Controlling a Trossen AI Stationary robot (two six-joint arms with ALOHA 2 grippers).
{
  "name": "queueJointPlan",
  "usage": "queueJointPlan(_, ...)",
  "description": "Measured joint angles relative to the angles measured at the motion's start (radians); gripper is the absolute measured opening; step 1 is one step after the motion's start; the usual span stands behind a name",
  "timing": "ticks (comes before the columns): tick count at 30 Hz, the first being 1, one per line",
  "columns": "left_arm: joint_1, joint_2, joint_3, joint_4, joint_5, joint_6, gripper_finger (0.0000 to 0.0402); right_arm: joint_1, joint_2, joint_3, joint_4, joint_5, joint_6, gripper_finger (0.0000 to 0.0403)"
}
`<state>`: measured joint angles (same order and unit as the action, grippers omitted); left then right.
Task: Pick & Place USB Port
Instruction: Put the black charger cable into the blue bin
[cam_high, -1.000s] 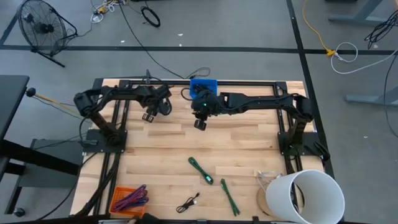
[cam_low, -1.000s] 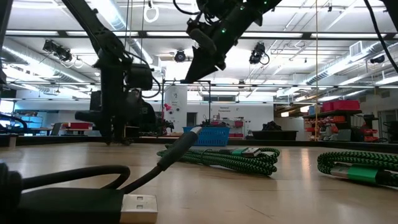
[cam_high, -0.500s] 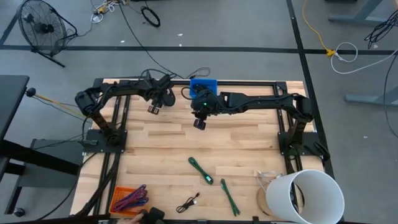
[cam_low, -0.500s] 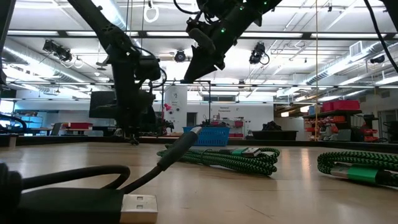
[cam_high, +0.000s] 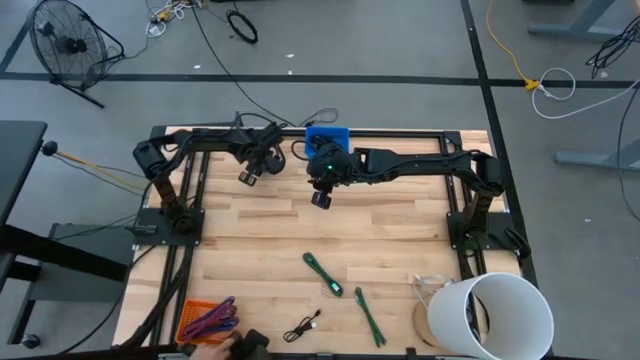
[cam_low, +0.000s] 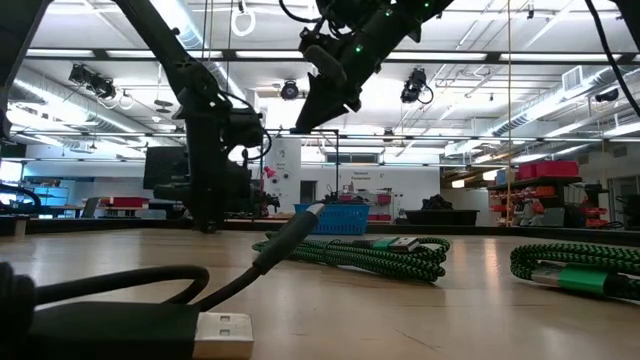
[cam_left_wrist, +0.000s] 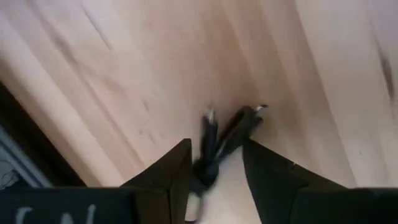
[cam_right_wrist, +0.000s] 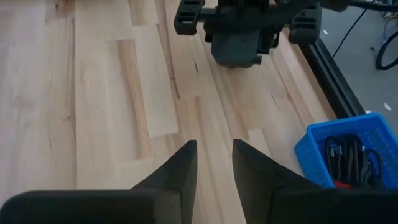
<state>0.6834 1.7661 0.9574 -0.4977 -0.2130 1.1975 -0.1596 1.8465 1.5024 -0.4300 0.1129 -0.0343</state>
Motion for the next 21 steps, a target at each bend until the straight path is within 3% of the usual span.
queueJointPlan(5, -0.001, 0.023, 0.001, 0.019, -0.014, 0.001, 0.0130, 0.000, 0.000, 0.000, 0.003, 0.000, -0.001, 0.0104)
queueJointPlan(11, -0.042, 0.025, 0.045, -0.015, -0.037, -0.108, 0.0023, 0.000, 0.000, 0.000, 0.003, 0.000, -0.001, 0.0104)
queueJointPlan(16, -0.091, 0.024, 0.149, -0.092, -0.026, -0.315, 0.0015, 0.000, 0.000, 0.000, 0.003, 0.001, 0.000, 0.0104)
queueJointPlan(18, -0.105, 0.023, 0.212, -0.155, 0.011, -0.422, 0.0012, 0.000, 0.000, 0.000, 0.002, 0.001, 0.000, 0.0104)
queueJointPlan(21, -0.109, 0.018, 0.295, -0.262, 0.195, -0.577, 0.0012, 0.000, 0.000, 0.000, -0.005, 0.002, 0.006, 0.0104)
